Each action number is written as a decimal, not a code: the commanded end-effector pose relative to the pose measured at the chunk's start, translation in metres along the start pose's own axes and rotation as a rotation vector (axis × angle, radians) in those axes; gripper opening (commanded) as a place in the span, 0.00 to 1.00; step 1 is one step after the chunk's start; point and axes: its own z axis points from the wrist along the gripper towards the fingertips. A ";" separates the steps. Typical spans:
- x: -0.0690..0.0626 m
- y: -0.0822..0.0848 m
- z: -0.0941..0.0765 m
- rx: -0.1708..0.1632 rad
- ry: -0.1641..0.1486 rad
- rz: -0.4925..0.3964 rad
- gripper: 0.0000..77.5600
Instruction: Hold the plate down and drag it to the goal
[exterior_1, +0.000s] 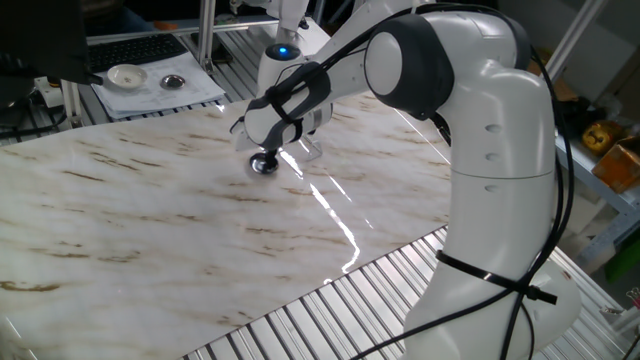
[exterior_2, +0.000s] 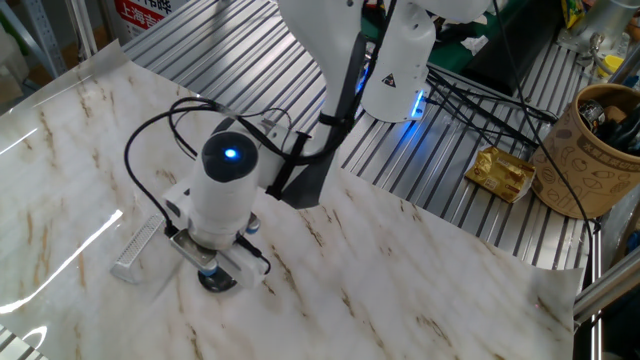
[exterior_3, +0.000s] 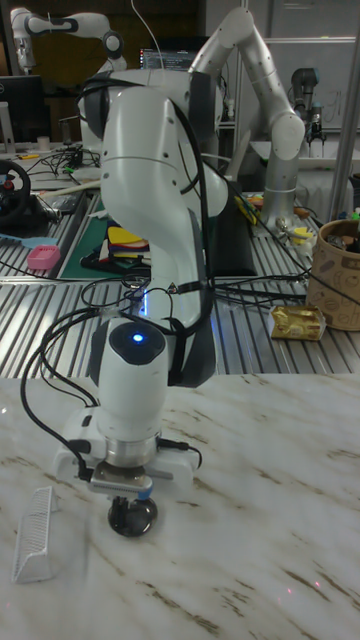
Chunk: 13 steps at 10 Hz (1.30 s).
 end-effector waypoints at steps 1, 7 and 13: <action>-0.007 -0.007 -0.002 0.003 -0.004 -0.013 0.00; -0.021 -0.024 -0.004 0.009 -0.003 -0.047 0.00; -0.021 -0.024 -0.004 -0.009 0.015 -0.022 0.00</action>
